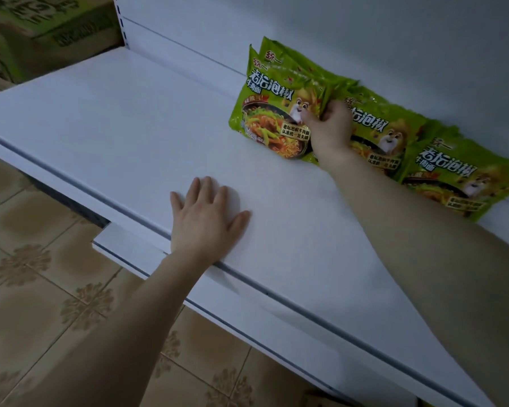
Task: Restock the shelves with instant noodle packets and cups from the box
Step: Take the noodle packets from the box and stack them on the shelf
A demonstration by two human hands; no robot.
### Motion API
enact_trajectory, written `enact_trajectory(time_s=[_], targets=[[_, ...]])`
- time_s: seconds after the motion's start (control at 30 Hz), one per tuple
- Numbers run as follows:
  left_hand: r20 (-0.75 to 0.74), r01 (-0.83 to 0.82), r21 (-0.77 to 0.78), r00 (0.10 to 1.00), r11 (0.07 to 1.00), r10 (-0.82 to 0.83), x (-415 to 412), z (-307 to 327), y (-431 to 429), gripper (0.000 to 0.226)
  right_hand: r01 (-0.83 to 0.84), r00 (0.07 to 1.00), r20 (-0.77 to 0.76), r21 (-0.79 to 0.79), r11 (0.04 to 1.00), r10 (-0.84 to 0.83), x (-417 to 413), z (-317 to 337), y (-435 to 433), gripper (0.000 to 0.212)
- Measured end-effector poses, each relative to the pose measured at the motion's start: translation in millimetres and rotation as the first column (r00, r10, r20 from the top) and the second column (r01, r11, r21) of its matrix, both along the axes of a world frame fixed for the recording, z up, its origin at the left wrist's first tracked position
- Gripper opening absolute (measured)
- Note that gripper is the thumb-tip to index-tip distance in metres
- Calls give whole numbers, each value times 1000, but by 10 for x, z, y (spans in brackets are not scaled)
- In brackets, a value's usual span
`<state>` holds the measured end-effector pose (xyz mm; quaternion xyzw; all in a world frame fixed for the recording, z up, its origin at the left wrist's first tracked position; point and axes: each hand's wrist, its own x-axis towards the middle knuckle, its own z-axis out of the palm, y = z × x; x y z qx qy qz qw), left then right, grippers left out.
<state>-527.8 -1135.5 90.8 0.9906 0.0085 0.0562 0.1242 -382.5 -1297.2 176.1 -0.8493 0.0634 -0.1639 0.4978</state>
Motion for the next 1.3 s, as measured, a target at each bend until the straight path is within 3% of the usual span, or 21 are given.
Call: enact_trajectory(time_s=[0.27, 0.43, 0.6, 0.83, 0.93, 1.07, 1.3], targets=[[23, -8, 1, 1000, 1000, 8, -21, 19, -5, 72, 16, 999, -36, -243, 970, -25, 79, -88, 12, 34], [29, -9, -4, 1000, 1000, 9, -26, 26, -2, 74, 1, 998, -54, -279, 960, -17, 69, -116, -18, 37], [33, 4, 20, 999, 1000, -5, -27, 35, -2, 71, -20, 997, -75, -217, 976, 4, 46, -164, -45, 43], [-85, 18, 31, 996, 999, -15, -44, 145, -34, 66, -46, 991, -136, -320, 946, 2, -300, -146, -54, 25], [-77, 107, 45, 992, 993, -104, -133, 277, -122, 43, -77, 989, -144, -389, 918, 22, -527, -98, -78, 35], [168, 295, 34, 940, 955, -296, -393, 402, -177, 24, -192, 976, -183, -447, 874, 121, -795, -30, -110, 35], [233, 572, 25, 794, 820, -562, -930, 632, -218, 37, -112, 953, -302, -390, 914, -13, -1620, 138, -260, 41]])
